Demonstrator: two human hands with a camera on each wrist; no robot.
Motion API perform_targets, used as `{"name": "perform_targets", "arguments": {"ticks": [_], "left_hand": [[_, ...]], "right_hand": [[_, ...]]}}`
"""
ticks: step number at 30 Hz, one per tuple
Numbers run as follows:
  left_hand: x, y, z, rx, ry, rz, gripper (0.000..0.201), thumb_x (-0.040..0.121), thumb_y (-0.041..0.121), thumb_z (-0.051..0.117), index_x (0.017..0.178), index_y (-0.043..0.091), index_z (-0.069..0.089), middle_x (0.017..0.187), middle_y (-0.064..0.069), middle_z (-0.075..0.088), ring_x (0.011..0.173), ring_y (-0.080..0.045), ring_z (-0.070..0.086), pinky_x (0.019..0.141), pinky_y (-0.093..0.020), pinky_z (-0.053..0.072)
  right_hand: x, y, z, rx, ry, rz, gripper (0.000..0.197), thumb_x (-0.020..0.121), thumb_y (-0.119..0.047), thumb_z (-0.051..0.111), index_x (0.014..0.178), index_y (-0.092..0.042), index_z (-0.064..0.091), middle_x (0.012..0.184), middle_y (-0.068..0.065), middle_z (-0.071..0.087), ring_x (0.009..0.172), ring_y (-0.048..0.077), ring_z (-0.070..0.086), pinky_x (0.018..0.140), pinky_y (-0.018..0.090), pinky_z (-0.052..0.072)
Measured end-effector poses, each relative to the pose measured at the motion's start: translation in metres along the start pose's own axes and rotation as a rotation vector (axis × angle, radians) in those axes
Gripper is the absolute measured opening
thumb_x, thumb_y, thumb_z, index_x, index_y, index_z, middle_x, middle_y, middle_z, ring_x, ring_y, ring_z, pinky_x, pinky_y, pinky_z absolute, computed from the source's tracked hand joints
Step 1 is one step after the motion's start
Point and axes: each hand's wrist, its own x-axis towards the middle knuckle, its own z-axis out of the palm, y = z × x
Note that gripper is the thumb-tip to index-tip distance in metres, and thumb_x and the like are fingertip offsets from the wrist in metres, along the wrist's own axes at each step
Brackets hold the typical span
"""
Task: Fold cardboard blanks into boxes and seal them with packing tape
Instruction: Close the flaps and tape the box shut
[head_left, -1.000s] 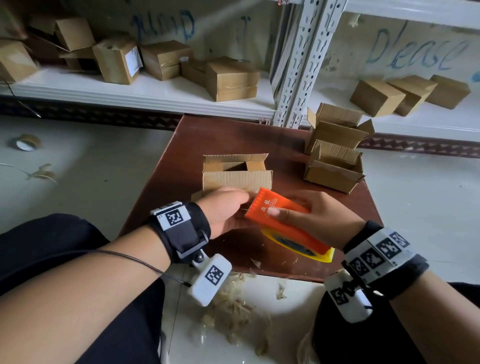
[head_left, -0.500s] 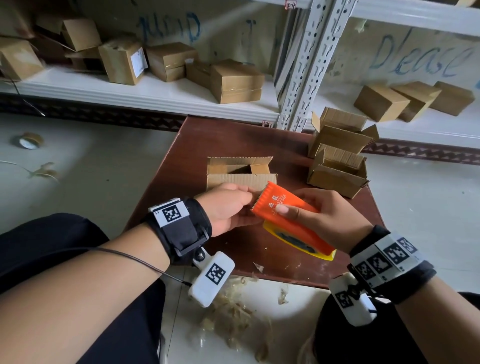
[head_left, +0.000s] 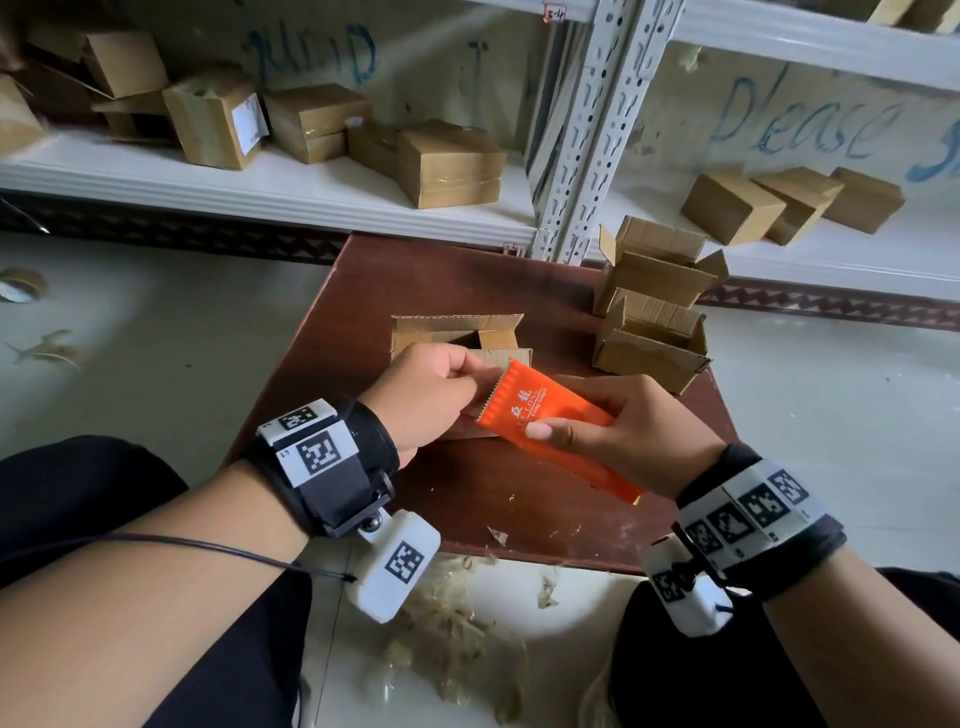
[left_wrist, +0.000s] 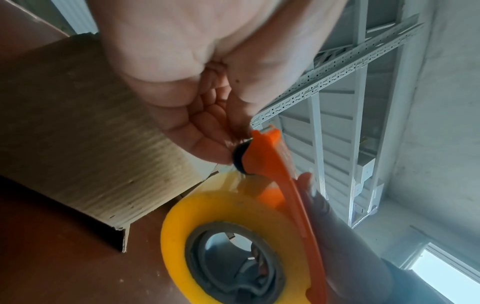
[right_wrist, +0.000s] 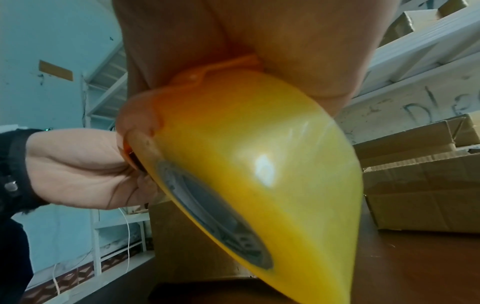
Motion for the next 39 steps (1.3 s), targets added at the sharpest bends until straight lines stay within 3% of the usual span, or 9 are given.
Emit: {"name": "perform_targets", "arguments": {"ticks": [5,10,16,19,21,26,30,35,39], "left_hand": [[-0.003,0.006,0.000,-0.007,0.010,0.045,0.015,0.100,0.014,0.066,0.094,0.002,0.071,0.082,-0.011,0.076,0.069,-0.014,0.072,0.060,-0.024,0.058],[-0.001,0.008,-0.002,0.010,0.034,0.101,0.022,0.100,0.016,0.068,0.095,-0.006,0.070,0.080,-0.020,0.072,0.071,-0.024,0.063,0.072,-0.036,0.056],[-0.002,0.010,-0.006,0.053,0.036,0.133,0.021,0.100,0.018,0.068,0.090,-0.001,0.071,0.071,-0.010,0.065,0.062,-0.014,0.054,0.065,-0.030,0.047],[-0.006,0.015,-0.010,0.021,0.048,0.160,0.016,0.100,0.011,0.065,0.093,-0.002,0.071,0.072,-0.007,0.067,0.056,-0.006,0.059,0.059,-0.018,0.048],[-0.006,0.020,-0.021,-0.042,0.092,0.172,0.011,0.100,0.009,0.065,0.093,0.003,0.071,0.071,-0.002,0.070,0.057,-0.004,0.063,0.059,-0.017,0.050],[0.002,0.028,-0.070,-0.027,0.204,0.200,0.013,0.099,0.019,0.068,0.095,0.008,0.072,0.071,0.003,0.073,0.065,-0.007,0.067,0.069,-0.025,0.050],[0.004,0.024,-0.085,0.010,0.228,0.201,0.012,0.099,0.022,0.068,0.095,0.012,0.072,0.074,0.004,0.075,0.067,-0.007,0.069,0.073,-0.026,0.050],[0.007,0.017,-0.098,0.019,0.259,0.186,0.011,0.100,0.022,0.068,0.096,0.013,0.073,0.076,0.004,0.075,0.069,-0.007,0.068,0.072,-0.025,0.049],[0.009,0.014,-0.122,-0.037,0.383,0.175,0.010,0.101,0.020,0.067,0.093,0.016,0.073,0.074,0.006,0.073,0.065,-0.004,0.065,0.067,-0.021,0.046]], "right_hand": [[-0.002,-0.002,-0.004,0.015,0.007,-0.043,0.032,0.075,-0.060,0.077,0.106,-0.055,0.070,0.094,-0.024,0.078,0.083,0.003,0.076,0.071,0.020,0.062],[-0.003,-0.001,-0.006,0.025,0.015,-0.065,0.038,0.076,-0.054,0.081,0.112,-0.052,0.070,0.093,-0.023,0.078,0.082,0.002,0.076,0.069,0.017,0.058],[-0.003,-0.004,-0.007,0.063,0.036,-0.067,0.036,0.077,-0.046,0.083,0.111,-0.049,0.071,0.090,-0.017,0.080,0.077,0.007,0.077,0.065,0.017,0.057],[-0.005,-0.004,-0.009,0.083,0.046,-0.074,0.036,0.076,-0.042,0.084,0.109,-0.048,0.072,0.087,-0.015,0.080,0.072,0.008,0.077,0.060,0.016,0.056],[-0.006,-0.001,-0.013,0.073,0.060,-0.071,0.037,0.075,-0.041,0.085,0.110,-0.047,0.073,0.083,-0.015,0.079,0.068,0.005,0.075,0.059,0.015,0.054],[-0.008,0.014,-0.026,-0.031,0.107,-0.045,0.045,0.069,-0.056,0.083,0.113,-0.050,0.073,0.086,-0.024,0.078,0.074,-0.002,0.074,0.060,0.012,0.051],[-0.010,0.026,-0.030,-0.021,0.104,-0.012,0.052,0.069,-0.053,0.083,0.119,-0.044,0.074,0.087,-0.017,0.079,0.071,0.006,0.076,0.058,0.016,0.055],[-0.012,0.032,-0.032,-0.070,0.095,0.032,0.042,0.067,-0.053,0.082,0.108,-0.054,0.070,0.087,-0.021,0.079,0.071,0.004,0.076,0.058,0.018,0.057],[-0.014,0.041,-0.037,-0.152,0.090,0.101,0.049,0.066,-0.063,0.080,0.113,-0.057,0.069,0.086,-0.032,0.075,0.077,-0.006,0.073,0.067,0.016,0.052]]}}
